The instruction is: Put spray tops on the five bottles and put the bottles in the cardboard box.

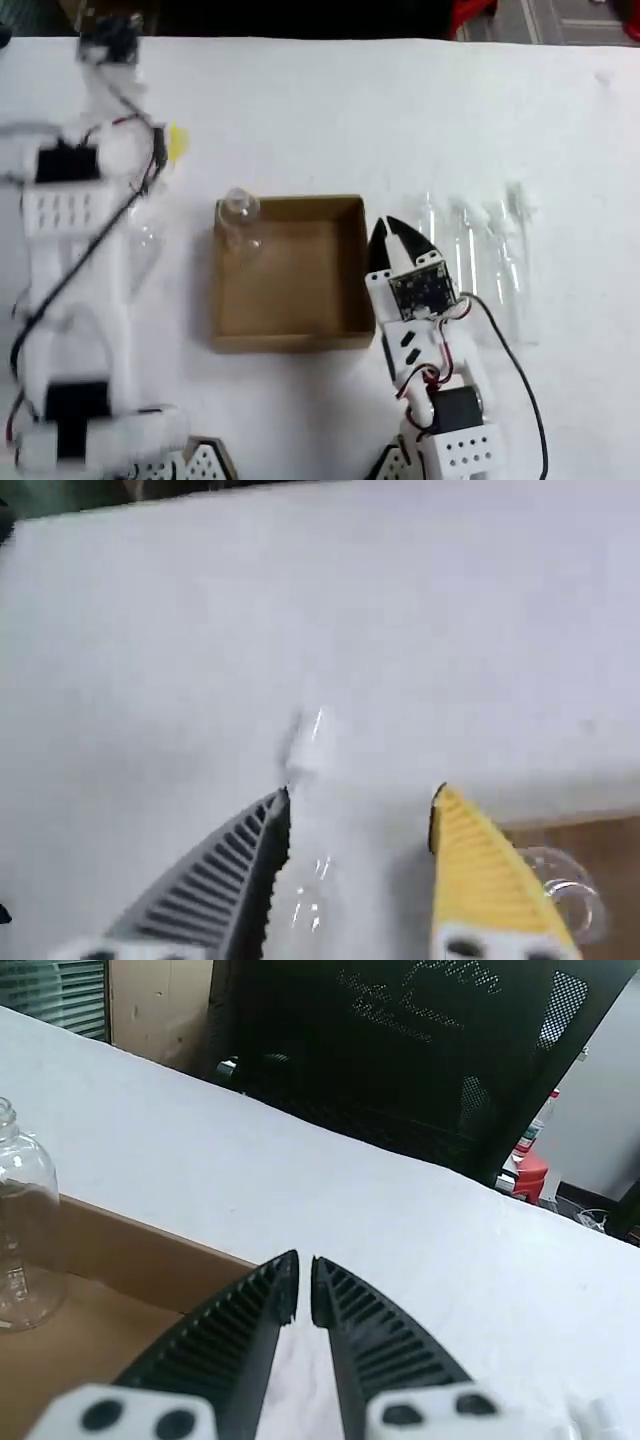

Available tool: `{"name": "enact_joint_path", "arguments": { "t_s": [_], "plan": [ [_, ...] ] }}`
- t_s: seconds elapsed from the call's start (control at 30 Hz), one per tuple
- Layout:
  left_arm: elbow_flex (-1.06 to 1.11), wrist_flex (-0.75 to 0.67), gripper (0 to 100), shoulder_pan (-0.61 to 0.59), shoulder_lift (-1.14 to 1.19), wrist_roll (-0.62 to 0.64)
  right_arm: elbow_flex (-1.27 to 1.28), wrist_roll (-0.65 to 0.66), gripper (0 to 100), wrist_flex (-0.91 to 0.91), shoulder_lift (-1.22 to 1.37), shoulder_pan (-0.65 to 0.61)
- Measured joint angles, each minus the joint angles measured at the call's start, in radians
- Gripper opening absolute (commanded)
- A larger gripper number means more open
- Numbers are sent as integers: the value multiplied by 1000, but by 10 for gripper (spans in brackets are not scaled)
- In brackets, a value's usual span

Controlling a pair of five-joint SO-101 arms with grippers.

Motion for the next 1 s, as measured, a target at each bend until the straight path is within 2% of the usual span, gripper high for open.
{"name": "enact_joint_path", "arguments": {
  "t_s": [0.13,0.27,0.43,0.67,0.8,1.0],
  "plan": [
    [-353,169,214,-3,345,-55,0,0,15,0,0,0],
    [-690,259,214,-8,649,-64,0,0,15,0,0,0],
    [-1054,311,214,-26,982,-64,2,0,15,0,0,0],
    [-1459,315,214,-77,1399,-64,2,0,15,-5,0,0],
    [-1565,295,214,-78,1554,-64,2,0,15,-5,0,0],
    [-1571,250,214,-78,1583,-64,2,0,15,-6,0,0]
  ]
}}
